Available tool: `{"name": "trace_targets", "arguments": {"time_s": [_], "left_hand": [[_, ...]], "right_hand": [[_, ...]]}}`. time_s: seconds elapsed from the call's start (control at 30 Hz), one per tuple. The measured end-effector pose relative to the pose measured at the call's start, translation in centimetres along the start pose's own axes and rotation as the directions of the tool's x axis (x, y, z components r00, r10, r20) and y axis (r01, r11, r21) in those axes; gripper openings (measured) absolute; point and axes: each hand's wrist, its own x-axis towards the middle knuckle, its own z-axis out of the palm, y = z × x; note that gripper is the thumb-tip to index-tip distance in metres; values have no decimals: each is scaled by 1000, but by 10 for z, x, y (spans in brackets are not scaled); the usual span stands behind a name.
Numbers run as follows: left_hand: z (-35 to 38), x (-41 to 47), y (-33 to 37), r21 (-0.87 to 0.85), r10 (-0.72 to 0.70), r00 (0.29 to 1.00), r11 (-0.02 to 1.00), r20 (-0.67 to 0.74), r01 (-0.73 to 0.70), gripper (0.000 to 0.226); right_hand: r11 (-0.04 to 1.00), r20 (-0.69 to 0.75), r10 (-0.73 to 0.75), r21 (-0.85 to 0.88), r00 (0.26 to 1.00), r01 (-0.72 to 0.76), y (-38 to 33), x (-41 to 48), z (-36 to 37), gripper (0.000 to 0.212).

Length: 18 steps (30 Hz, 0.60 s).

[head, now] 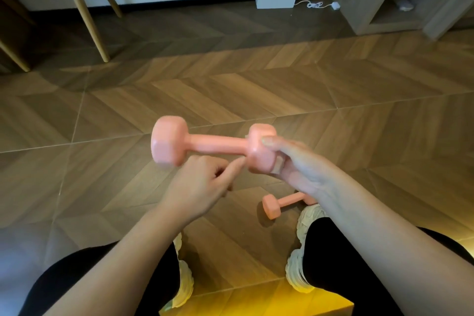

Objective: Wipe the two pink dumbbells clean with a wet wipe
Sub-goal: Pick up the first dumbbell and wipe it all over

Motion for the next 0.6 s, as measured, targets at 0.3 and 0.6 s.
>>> {"name": "trace_targets", "arguments": {"time_s": [0.3,0.6], "left_hand": [[-8,39,28,-996,-494,865,60,-88,-67,23],[-21,54,28,-931,-585,811,-312,34,-187,35]], "right_hand": [[994,181,-109,18,977,108,2,-4,18,31],[389,228,-731,-634,643,668,15,-20,49,44]]}}
